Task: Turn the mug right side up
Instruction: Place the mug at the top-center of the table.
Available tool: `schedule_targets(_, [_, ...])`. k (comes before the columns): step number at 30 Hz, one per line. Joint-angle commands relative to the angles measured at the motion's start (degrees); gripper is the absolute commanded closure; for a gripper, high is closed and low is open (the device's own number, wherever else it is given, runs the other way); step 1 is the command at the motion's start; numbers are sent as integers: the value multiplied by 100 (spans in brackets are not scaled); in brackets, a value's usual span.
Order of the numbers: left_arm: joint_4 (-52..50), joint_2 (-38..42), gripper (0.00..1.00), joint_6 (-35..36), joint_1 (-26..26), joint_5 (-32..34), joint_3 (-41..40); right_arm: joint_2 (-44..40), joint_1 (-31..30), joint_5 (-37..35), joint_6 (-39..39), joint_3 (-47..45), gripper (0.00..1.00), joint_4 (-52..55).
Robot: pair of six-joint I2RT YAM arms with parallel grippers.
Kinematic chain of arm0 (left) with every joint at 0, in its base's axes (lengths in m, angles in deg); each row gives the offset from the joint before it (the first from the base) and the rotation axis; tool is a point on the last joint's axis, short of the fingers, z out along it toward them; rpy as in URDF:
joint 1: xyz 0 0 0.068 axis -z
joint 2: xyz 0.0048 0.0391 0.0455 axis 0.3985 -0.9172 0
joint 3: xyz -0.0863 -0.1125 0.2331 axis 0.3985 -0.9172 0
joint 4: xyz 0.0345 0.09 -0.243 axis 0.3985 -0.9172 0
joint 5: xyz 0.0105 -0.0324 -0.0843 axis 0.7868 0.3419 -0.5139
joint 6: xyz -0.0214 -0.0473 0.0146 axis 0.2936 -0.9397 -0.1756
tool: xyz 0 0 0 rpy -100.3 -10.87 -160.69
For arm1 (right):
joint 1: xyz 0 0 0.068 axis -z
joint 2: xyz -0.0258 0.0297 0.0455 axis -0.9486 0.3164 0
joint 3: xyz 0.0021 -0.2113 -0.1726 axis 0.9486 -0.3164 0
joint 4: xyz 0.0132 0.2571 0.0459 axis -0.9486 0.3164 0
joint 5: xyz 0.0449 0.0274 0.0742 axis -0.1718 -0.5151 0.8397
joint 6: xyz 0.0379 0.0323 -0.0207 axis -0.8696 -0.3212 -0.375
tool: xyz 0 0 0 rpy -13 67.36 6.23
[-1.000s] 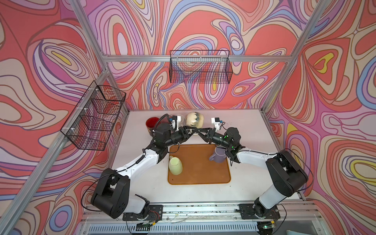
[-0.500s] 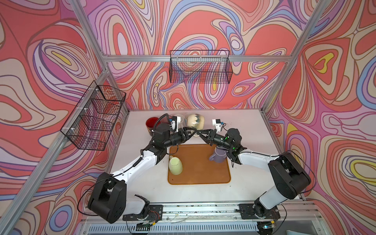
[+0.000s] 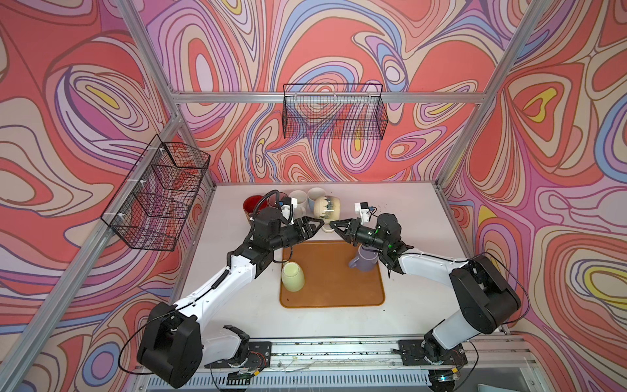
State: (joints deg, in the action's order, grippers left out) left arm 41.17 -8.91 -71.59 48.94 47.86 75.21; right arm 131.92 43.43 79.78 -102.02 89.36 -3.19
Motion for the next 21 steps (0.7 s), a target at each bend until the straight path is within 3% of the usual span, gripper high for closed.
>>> schedule_targets(1, [-587,236,41,354,-29,271,-98,-177,61,-63,238,159,100,-472])
schedule_targets(7, [-1369,561,41,699,-31,545,-27,-18,202,20,291,333,100,-217])
schedule_targets(16, [-3363,1272,37,1583,-31,1392,523,-7,466,-453,1903,1561,100,2696])
schedule_targets(21, [-4209,1725,30,2032,-32,1949,763,254,611,-763,2497,2251,100,3738])
